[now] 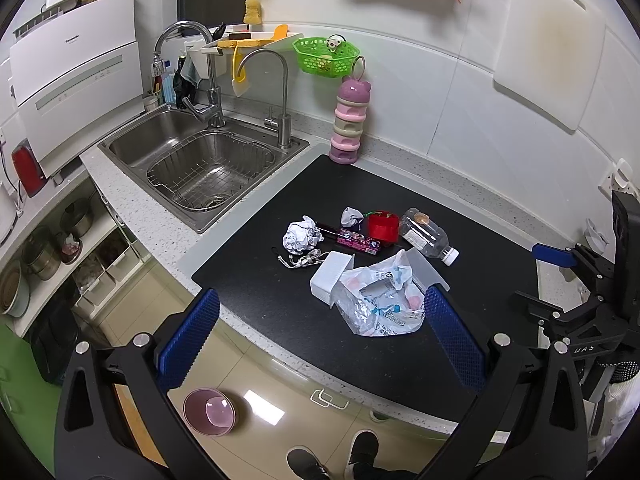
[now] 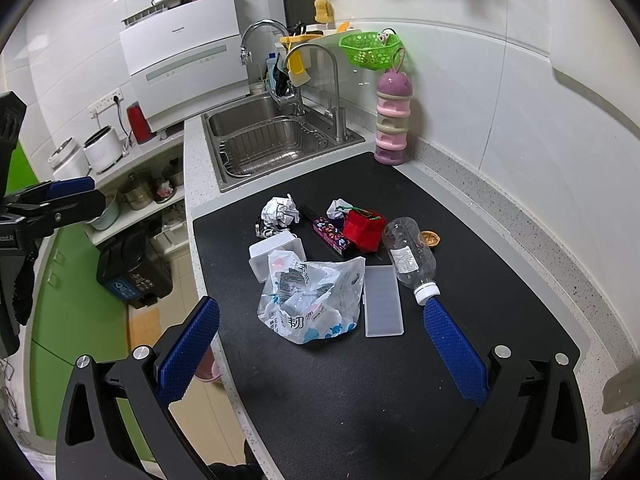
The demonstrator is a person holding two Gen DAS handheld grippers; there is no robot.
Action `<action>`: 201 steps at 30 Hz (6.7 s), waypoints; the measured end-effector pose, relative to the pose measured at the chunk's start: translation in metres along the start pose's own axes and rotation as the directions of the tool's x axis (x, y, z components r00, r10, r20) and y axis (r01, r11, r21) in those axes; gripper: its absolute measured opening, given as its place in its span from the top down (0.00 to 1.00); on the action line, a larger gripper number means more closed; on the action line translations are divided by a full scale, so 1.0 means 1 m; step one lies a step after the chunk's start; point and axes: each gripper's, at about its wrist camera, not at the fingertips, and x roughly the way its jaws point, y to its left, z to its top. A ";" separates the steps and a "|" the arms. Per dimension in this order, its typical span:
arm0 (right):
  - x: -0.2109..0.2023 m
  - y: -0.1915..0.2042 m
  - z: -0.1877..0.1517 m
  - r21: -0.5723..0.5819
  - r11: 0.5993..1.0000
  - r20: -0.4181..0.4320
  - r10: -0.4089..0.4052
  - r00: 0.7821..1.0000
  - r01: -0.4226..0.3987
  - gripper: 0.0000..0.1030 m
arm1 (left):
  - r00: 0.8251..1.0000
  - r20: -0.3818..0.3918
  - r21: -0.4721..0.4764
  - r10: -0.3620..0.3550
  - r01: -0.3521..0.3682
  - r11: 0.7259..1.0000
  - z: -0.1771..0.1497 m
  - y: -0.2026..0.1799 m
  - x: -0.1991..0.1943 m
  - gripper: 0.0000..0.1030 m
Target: Collect trash
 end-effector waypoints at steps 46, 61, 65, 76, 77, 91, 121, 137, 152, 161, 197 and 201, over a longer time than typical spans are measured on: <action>0.003 -0.001 0.001 0.001 1.000 -0.005 -0.001 1.000 0.001 0.05 | 1.000 -0.006 0.004 -0.006 0.006 1.000 0.001 -0.008 0.014 0.03; 0.024 -0.008 -0.002 0.016 1.000 -0.045 0.006 0.999 -0.005 0.05 | 0.998 -0.064 0.014 -0.021 0.021 1.000 0.005 -0.002 0.061 0.03; 0.031 -0.010 -0.001 0.022 1.000 -0.060 0.010 0.998 -0.009 0.05 | 0.993 -0.114 0.025 -0.015 0.018 1.000 0.003 0.003 0.093 0.03; 0.052 -0.022 0.002 0.039 0.999 -0.106 0.006 0.994 -0.002 0.05 | 0.963 -0.270 0.082 -0.024 0.048 0.995 -0.005 0.013 0.187 0.03; 0.054 -0.023 0.002 0.041 0.999 -0.111 0.005 0.994 -0.001 0.05 | 0.959 -0.281 0.084 -0.029 0.054 0.995 -0.006 0.013 0.193 0.03; 0.078 -0.038 0.001 0.074 0.997 -0.167 -0.003 0.986 0.016 0.05 | 0.898 -0.422 0.122 -0.126 0.194 0.973 -0.018 0.016 0.267 0.38; 0.116 -0.004 -0.005 0.058 0.997 -0.228 0.071 0.971 -0.060 0.05 | 0.927 -0.335 0.015 -0.171 0.187 0.982 -0.002 0.020 0.241 0.97; 0.149 -0.059 -0.014 0.087 0.986 -0.279 -0.112 0.954 0.141 0.05 | 0.954 -0.259 0.013 -0.151 0.160 0.987 0.018 0.020 0.188 0.97; 0.214 -0.079 -0.023 0.030 0.985 -0.396 -0.146 0.907 0.172 0.06 | 0.958 -0.256 -0.024 -0.129 0.127 0.992 0.009 0.025 0.173 0.97; 0.208 -0.085 -0.024 0.028 0.989 -0.373 -0.124 0.919 0.144 0.50 | 0.957 -0.263 -0.036 -0.123 0.117 0.992 0.004 0.025 0.175 0.97; 0.172 0.208 0.019 -0.319 0.905 -0.213 0.221 0.952 -0.282 0.51 | 0.962 -0.222 -0.328 0.161 -0.229 0.916 -0.152 0.210 0.079 0.97; 0.221 0.253 -0.011 -0.350 0.880 -0.276 0.229 0.933 -0.320 0.51 | 0.948 -0.265 -0.380 0.176 -0.270 0.885 -0.209 0.258 0.111 0.97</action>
